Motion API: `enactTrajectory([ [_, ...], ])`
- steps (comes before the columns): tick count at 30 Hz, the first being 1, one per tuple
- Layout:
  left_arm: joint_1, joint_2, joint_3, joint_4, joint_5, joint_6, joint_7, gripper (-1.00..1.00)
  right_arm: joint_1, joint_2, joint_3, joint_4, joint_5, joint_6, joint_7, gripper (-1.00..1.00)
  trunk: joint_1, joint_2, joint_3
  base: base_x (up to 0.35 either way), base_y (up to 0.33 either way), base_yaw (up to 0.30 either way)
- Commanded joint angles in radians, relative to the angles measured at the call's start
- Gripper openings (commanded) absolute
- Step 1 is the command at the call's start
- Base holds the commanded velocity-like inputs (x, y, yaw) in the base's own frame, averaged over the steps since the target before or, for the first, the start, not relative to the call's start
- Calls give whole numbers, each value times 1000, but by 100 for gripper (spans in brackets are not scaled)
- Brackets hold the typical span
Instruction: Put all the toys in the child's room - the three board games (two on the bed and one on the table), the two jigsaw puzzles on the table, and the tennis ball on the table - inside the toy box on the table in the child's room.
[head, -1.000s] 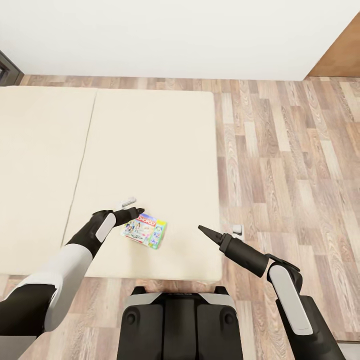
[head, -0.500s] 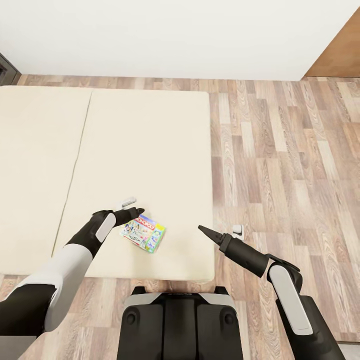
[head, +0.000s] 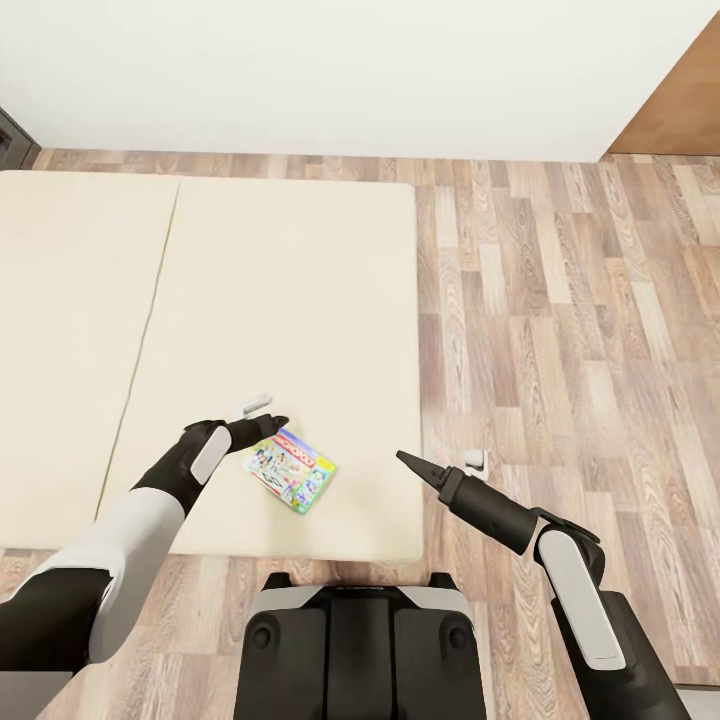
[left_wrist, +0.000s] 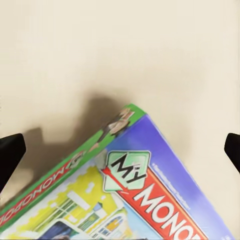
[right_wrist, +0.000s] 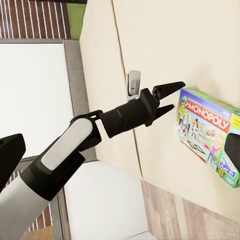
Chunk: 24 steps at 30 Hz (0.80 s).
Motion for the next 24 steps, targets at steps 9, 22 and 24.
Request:
enactTrajectory([
  [9, 0, 3, 1, -12, 4, 9, 2, 100, -1, 0, 0, 0, -2, 5, 1, 100, 1, -1, -1, 0, -2, 0],
  [22, 3, 59, 2, -113, 12, 81, 1, 100, 0, 0, 0, 0, -2, 5, 1, 100, 1, -1, -1, 0, -75, 0],
  [24, 9, 64, 3, -134, 13, 94, 1, 100, 0, 0, 0, 0, -2, 5, 1, 100, 1, -1, -1, 0, -15, 0],
])
